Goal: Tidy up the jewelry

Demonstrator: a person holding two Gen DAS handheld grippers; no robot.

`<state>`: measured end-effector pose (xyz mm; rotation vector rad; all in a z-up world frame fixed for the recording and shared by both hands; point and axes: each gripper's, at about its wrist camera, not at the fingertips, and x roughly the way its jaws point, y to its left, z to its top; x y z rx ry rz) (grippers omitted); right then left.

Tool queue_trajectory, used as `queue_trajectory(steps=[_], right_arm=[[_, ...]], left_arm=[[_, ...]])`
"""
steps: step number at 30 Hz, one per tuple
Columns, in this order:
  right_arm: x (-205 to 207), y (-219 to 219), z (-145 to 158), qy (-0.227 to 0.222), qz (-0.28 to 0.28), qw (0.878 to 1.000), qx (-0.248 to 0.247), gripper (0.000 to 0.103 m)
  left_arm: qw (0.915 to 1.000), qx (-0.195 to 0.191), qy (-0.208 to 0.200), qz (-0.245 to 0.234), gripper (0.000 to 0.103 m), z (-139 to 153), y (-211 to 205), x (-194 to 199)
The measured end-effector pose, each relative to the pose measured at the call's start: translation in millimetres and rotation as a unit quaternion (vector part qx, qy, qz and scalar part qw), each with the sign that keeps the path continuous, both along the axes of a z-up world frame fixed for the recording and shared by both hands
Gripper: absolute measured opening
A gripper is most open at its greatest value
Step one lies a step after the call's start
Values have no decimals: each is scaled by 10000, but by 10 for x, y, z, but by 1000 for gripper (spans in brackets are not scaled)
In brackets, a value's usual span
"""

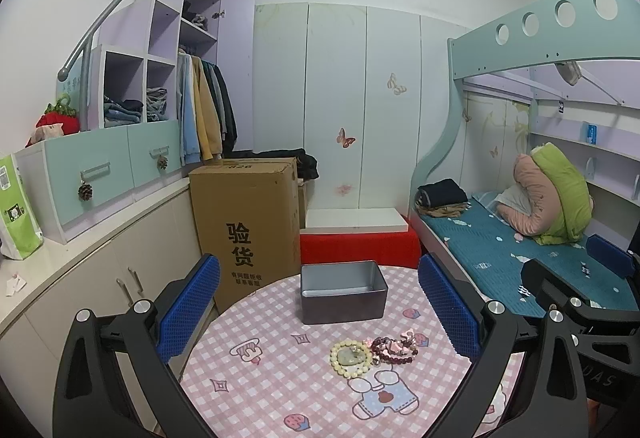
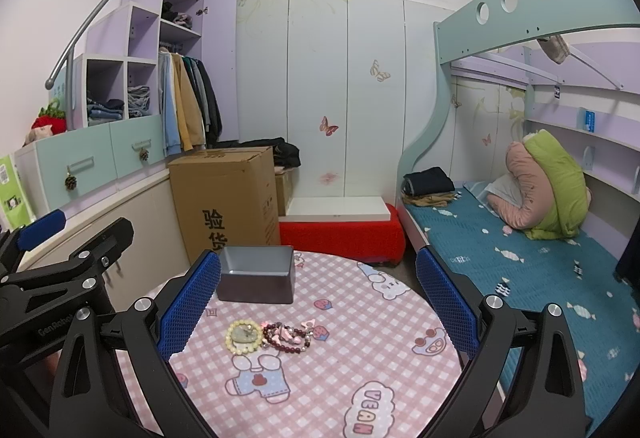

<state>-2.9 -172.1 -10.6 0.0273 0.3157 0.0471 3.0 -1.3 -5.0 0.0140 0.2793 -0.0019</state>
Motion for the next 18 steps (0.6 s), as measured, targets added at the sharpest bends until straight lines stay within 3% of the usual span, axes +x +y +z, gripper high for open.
queue_trajectory(steps=[18], right_arm=[[-7,-14,6,-12,-10,10000,-9,95]], left_arm=[[10000,12,-18,-9,96,59,-5,-25]])
